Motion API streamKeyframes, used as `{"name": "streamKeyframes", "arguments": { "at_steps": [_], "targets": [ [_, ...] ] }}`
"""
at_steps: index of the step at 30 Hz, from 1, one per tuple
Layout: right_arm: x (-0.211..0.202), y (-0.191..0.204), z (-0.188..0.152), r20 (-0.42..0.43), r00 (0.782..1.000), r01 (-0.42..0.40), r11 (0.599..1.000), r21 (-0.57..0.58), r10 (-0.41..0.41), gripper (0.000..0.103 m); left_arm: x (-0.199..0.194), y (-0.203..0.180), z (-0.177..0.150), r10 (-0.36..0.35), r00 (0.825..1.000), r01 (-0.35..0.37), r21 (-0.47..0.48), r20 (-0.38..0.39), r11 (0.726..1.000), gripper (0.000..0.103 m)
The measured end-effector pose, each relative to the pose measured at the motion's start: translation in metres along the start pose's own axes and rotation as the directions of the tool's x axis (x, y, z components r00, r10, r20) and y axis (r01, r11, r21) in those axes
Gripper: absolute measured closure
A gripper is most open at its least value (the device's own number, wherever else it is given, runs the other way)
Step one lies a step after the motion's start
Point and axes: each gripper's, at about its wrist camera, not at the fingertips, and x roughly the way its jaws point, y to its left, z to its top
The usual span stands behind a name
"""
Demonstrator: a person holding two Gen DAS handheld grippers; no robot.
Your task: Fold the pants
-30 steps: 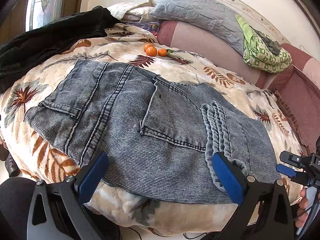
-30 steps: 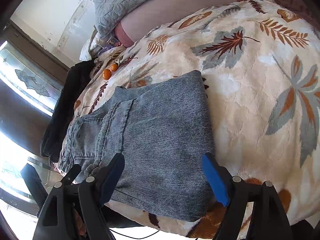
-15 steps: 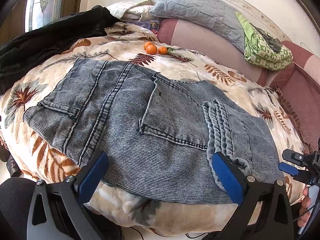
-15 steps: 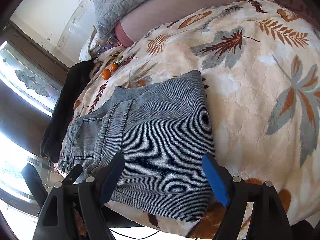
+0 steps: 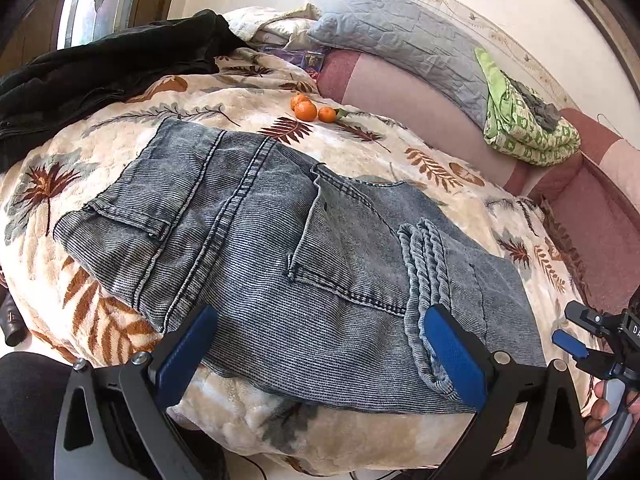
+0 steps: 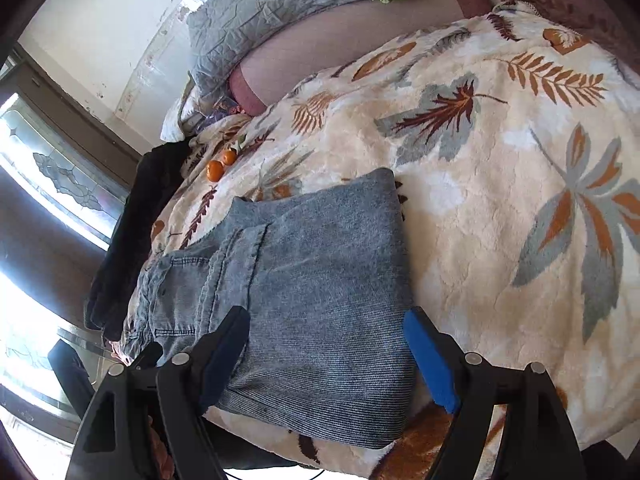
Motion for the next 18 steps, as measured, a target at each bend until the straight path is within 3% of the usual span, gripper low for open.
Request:
{"name": "streamKeyframes", "arguments": {
  "at_steps": [5, 11, 14, 18],
  "targets": [
    [0.002, 0.015, 0.005, 0.017, 0.999, -0.043, 0.999, -0.031, 0.043, 0.021, -0.018, -0.004, 0.003, 0.016, 0.998, -0.017, 0.036, 0.053, 0.999, 0.0],
    [0.035, 0.032, 0.001, -0.065, 0.998, -0.013, 0.998, -0.061, 0.009, 0.021, -0.047, 0.001, 0.011, 0.087, 0.983, -0.097, 0.056, 0.161, 0.994, 0.0],
    [0.058, 0.032, -0.005, -0.147, 0.987, 0.056, 0.994, -0.088, -0.069, 0.02, -0.045, 0.019, 0.013, 0.157, 0.976, -0.16, 0.012, 0.149, 0.987, 0.0],
    [0.052, 0.039, -0.003, -0.131, 0.986, 0.086, 0.991, -0.1, -0.099, 0.021, -0.043, 0.052, 0.014, 0.203, 0.974, -0.195, -0.08, 0.098, 0.977, 0.0]
  ]
}}
